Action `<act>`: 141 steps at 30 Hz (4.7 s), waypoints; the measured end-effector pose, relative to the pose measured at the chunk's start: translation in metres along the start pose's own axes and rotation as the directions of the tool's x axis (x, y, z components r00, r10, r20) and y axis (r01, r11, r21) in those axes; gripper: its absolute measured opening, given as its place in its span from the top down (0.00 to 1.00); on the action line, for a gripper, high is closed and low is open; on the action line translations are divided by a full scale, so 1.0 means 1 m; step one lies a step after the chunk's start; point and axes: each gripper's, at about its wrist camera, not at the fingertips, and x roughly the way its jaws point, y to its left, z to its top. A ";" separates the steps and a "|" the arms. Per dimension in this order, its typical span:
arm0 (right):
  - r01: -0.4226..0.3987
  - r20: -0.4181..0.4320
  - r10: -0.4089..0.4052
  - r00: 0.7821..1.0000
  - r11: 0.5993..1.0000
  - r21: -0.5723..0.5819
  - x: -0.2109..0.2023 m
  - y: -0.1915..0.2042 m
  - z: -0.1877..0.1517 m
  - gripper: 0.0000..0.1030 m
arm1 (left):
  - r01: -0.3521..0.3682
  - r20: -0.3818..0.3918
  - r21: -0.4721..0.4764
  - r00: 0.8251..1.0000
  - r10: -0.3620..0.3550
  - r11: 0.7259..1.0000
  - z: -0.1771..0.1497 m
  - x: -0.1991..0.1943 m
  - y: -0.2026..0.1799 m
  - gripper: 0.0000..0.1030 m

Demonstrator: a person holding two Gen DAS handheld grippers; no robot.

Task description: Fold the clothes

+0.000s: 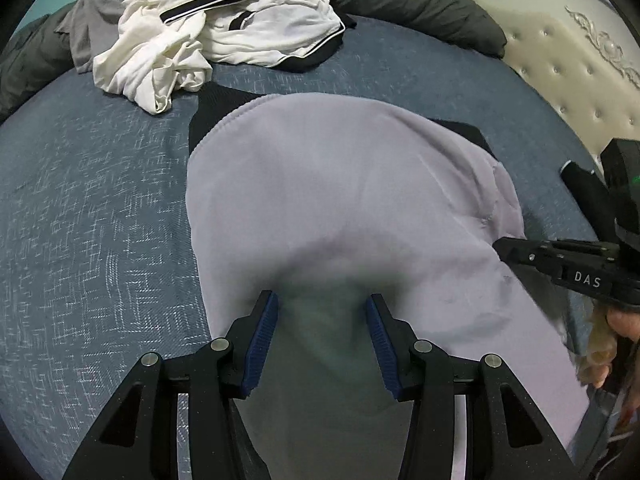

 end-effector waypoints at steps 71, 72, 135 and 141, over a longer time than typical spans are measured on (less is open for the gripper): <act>-0.165 -0.026 0.173 0.985 0.969 0.182 -0.069 -0.051 -0.151 0.35 | 0.292 -0.042 -0.315 0.946 -0.321 0.903 -0.173 -0.055 0.006 0.26; -0.168 -0.027 0.176 0.984 0.968 0.184 -0.067 -0.051 -0.151 0.35 | 0.296 -0.041 -0.319 0.945 -0.325 0.900 -0.172 -0.055 0.005 0.26; -0.022 0.269 0.088 0.959 0.971 -0.240 -0.207 0.018 -0.104 0.84 | 0.252 0.173 0.059 0.950 -0.259 0.966 -0.084 -0.192 -0.127 0.72; 0.012 0.299 0.060 0.952 0.972 -0.234 -0.250 -0.010 -0.102 0.85 | 0.272 0.180 0.114 0.940 -0.289 0.956 -0.071 -0.202 -0.175 0.72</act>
